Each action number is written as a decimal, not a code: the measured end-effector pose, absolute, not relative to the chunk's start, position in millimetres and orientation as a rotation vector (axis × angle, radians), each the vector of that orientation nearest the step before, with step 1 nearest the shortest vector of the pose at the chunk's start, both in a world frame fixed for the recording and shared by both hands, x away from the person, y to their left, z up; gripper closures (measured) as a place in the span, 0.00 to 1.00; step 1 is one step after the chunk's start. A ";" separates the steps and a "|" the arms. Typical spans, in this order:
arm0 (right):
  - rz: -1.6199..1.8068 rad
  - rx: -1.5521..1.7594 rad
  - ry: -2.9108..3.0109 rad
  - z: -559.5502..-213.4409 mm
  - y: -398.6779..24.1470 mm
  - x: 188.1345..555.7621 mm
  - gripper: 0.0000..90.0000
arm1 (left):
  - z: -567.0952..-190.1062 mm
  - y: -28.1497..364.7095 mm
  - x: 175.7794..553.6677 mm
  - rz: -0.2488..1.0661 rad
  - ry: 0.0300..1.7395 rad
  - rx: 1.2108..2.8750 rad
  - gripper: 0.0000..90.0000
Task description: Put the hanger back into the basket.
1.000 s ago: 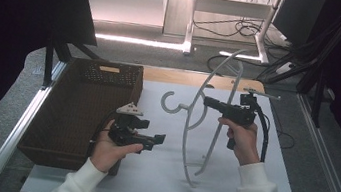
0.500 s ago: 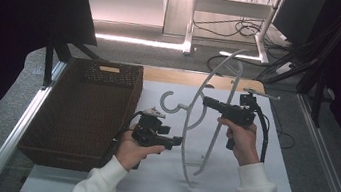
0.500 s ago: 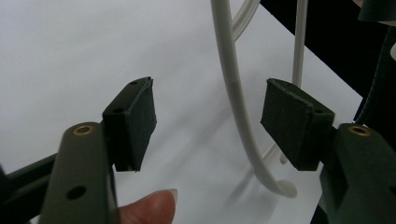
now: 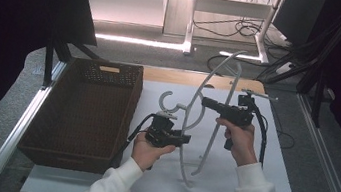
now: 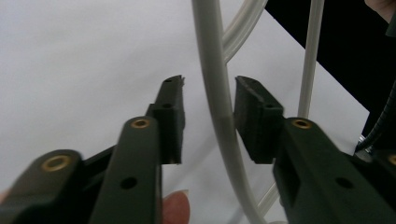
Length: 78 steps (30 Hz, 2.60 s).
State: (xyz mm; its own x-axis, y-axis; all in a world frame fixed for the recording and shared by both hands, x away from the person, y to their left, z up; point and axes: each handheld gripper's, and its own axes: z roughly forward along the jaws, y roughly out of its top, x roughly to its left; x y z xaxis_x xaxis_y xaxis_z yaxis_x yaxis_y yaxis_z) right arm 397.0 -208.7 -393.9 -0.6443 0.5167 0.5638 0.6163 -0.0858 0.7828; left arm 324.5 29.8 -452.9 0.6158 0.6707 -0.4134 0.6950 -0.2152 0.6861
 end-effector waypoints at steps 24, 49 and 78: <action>-1.871 -1.254 -2.070 -391.9 -213.8 398.3 0.88 | -440.0 57.8 329.8 -0.043 1.080 1.825 0.91; -1.897 -1.208 -2.331 -361.9 -245.2 353.7 0.60 | -419.4 88.6 326.9 0.054 1.103 1.791 0.91; -1.572 -1.433 -2.535 -430.5 -299.5 343.1 0.38 | -357.2 160.9 310.7 0.263 1.085 1.849 0.91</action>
